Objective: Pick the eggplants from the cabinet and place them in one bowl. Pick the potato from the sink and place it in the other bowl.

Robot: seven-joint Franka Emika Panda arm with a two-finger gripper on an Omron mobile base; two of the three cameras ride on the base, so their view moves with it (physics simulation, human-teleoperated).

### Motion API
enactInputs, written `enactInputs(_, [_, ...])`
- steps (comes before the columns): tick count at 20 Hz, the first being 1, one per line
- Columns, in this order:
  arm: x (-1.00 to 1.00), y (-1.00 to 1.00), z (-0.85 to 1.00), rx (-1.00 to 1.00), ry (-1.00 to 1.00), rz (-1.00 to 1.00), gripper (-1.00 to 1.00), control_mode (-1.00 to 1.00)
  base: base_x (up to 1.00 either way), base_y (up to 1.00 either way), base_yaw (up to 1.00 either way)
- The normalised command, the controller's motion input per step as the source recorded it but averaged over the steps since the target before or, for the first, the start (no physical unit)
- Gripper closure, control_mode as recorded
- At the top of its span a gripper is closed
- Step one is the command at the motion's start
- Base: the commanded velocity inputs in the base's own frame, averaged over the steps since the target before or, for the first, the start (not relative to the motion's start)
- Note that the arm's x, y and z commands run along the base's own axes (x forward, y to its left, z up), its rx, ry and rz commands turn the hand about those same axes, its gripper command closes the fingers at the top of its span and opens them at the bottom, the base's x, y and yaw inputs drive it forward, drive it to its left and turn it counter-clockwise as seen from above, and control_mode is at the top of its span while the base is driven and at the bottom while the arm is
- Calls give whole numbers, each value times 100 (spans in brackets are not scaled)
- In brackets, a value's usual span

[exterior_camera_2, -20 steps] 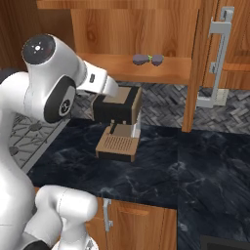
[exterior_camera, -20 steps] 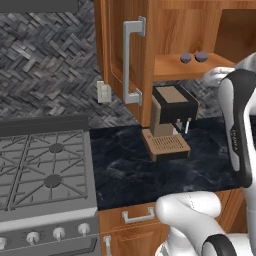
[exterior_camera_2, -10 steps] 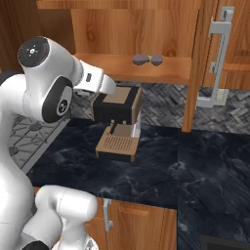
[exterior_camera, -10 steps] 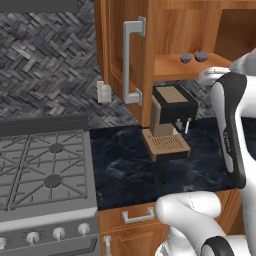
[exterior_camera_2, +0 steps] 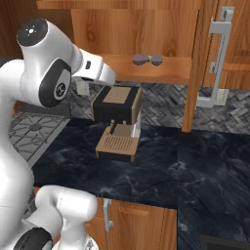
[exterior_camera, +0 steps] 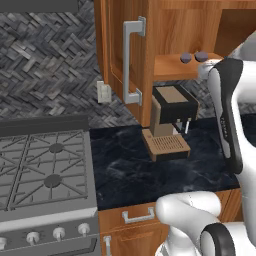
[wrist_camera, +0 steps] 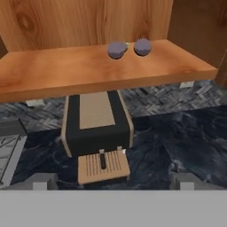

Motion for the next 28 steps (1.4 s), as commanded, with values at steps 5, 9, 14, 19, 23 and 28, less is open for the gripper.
enactInputs(5, [29, -5, -5, -1, 18, 0, -100, -100, 0, 0, 0])
enactInputs(9, [14, -9, 0, 0, 1, 0, -100, -100, 0, 0, 0])
enactInputs(14, [8, -9, 0, 0, -5, 0, -100, -100, 0, 0, 0])
enactInputs(19, [20, 0, 0, 0, -10, 0, -100, -100, 0, 0, 0])
enactInputs(23, [31, 0, 0, 0, -13, 0, -100, -100, 0, 0, 0])
enactInputs(28, [13, -3, 0, 0, -5, 0, -100, -100, 0, 0, 0])
